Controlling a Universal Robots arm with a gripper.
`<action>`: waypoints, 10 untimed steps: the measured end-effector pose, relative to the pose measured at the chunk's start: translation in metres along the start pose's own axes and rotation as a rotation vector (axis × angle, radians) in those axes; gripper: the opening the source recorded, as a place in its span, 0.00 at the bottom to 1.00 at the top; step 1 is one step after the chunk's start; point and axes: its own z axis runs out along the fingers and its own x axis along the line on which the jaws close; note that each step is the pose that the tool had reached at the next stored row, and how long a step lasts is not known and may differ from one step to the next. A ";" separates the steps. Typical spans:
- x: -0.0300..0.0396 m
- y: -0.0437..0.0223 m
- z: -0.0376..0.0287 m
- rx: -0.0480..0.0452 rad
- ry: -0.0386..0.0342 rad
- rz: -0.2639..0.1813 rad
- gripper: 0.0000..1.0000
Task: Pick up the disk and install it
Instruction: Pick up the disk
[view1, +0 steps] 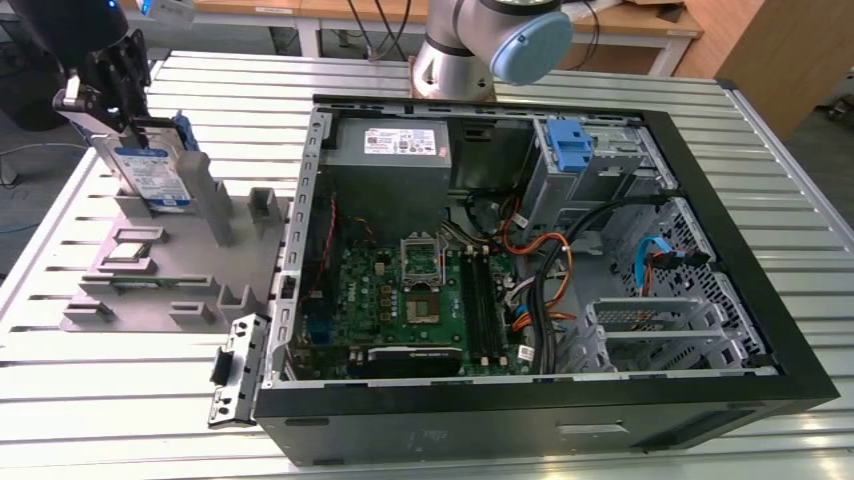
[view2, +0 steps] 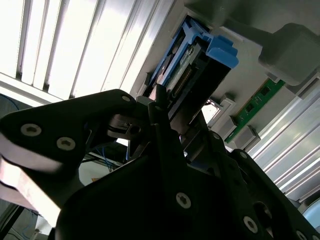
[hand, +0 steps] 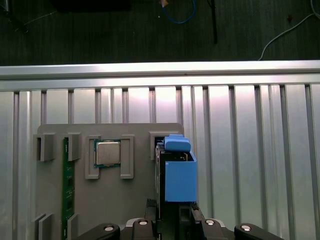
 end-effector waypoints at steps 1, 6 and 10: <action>0.0000 0.0000 -0.0001 0.0000 0.0000 0.000 0.35; 0.0000 0.0000 -0.0009 0.0000 0.0000 0.000 0.35; -0.0001 0.0001 -0.0019 -0.0003 0.0002 0.000 0.35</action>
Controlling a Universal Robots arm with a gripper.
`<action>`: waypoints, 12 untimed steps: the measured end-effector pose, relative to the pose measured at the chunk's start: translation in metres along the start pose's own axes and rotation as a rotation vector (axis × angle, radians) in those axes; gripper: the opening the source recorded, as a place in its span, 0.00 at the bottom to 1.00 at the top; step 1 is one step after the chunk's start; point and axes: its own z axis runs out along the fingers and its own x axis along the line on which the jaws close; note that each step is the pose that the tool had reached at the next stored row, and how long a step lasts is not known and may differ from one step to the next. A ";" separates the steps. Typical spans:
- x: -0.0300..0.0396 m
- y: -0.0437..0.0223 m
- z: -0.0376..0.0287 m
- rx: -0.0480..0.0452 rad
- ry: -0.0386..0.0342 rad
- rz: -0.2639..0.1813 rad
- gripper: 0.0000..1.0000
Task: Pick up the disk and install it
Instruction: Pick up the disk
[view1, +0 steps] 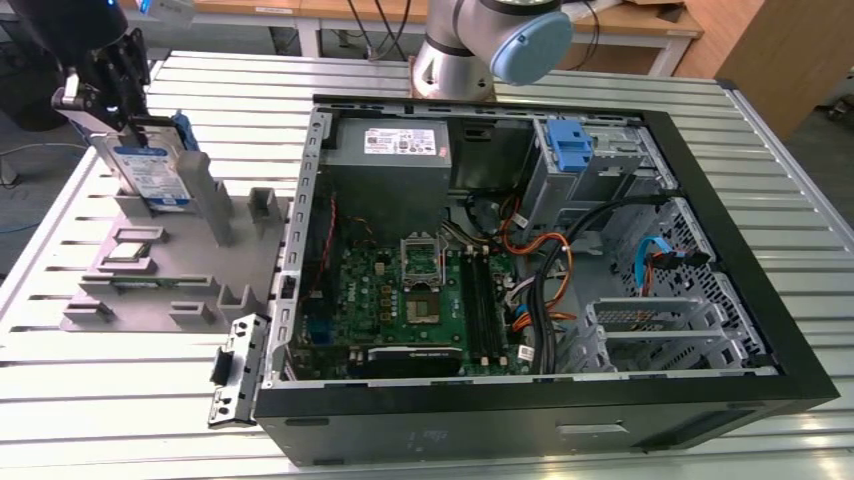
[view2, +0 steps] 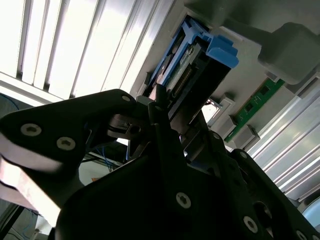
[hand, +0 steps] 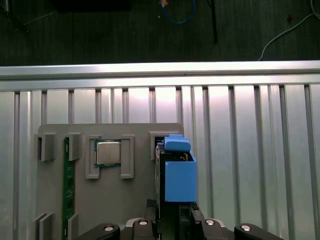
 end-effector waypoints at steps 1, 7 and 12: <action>0.0000 0.0000 -0.0001 0.0004 -0.0002 0.000 0.35; -0.0001 0.0001 -0.0022 0.0003 -0.0002 0.000 0.35; -0.0001 0.0001 -0.0026 0.0004 -0.0002 0.000 0.35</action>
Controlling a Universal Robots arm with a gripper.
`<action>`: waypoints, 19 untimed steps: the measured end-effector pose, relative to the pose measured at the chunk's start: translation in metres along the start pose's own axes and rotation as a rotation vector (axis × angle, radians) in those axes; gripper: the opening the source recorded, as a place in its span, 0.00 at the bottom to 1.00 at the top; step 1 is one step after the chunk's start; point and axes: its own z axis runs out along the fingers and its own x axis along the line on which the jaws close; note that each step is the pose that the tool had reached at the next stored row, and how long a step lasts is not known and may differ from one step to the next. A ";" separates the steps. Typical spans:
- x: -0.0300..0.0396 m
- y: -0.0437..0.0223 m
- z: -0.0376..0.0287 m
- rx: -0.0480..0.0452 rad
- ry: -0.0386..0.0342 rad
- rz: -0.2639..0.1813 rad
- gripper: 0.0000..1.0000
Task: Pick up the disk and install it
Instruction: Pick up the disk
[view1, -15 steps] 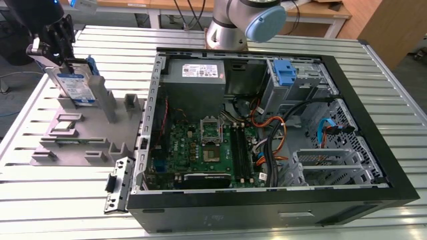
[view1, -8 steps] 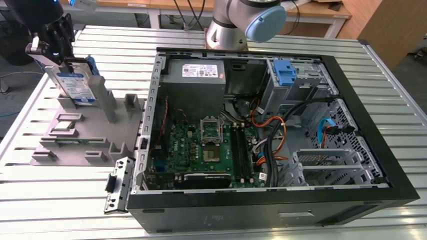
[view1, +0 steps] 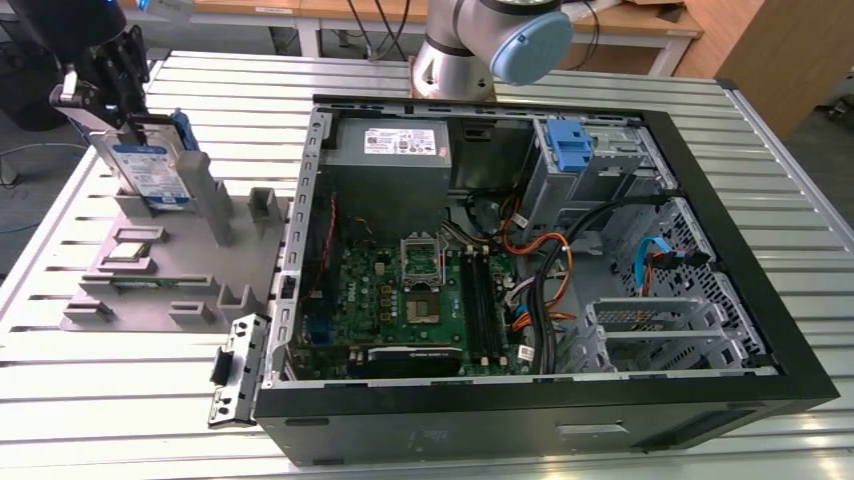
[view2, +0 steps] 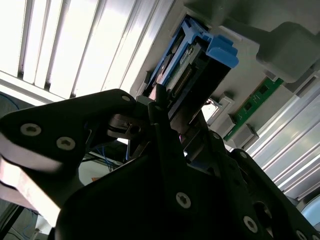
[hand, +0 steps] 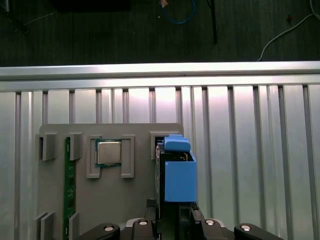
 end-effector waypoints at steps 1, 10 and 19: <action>0.0000 0.0000 -0.0004 -0.0002 0.0002 0.000 0.35; -0.0004 0.0004 -0.0105 -0.0001 0.0001 0.000 0.35; -0.0012 0.0012 -0.0293 0.0000 0.0000 0.000 0.35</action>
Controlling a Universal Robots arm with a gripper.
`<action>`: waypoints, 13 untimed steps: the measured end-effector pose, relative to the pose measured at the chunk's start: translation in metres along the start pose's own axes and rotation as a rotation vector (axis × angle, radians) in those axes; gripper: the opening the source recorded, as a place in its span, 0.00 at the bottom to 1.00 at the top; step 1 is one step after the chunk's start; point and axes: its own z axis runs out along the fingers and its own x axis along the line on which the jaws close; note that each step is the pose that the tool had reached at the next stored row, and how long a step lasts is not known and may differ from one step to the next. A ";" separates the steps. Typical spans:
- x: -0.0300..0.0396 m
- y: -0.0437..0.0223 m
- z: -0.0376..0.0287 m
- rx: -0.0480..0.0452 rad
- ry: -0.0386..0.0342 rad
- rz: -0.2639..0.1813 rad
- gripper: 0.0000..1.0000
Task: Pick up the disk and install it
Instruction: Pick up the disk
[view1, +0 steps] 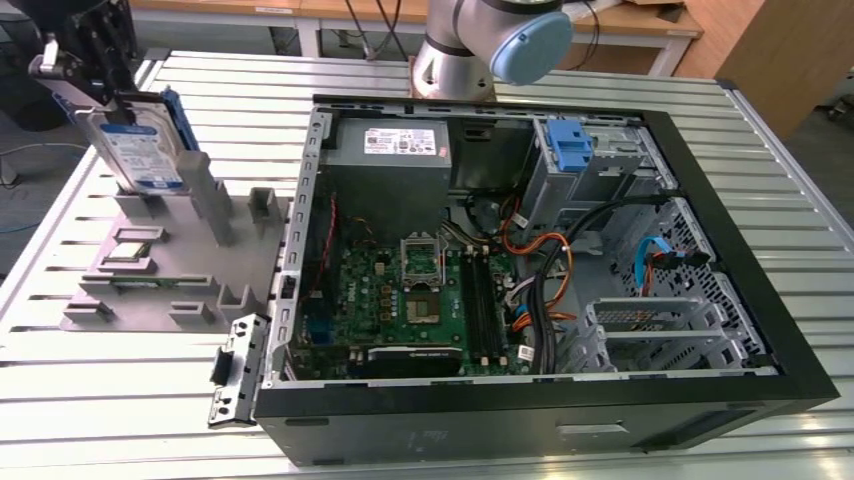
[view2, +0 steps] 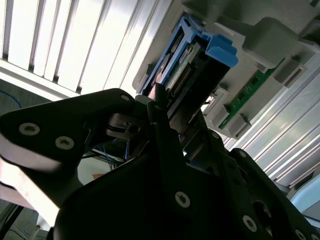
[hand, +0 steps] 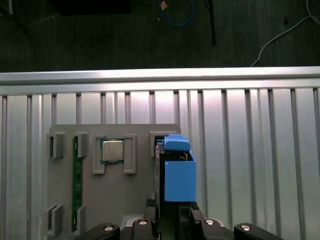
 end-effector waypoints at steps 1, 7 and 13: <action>-0.0001 0.0001 -0.0026 -0.0002 0.0001 0.000 0.35; -0.0007 0.0007 -0.0184 -0.0001 0.0001 0.000 0.35; -0.0013 0.0013 -0.0328 0.0000 0.0000 0.000 0.35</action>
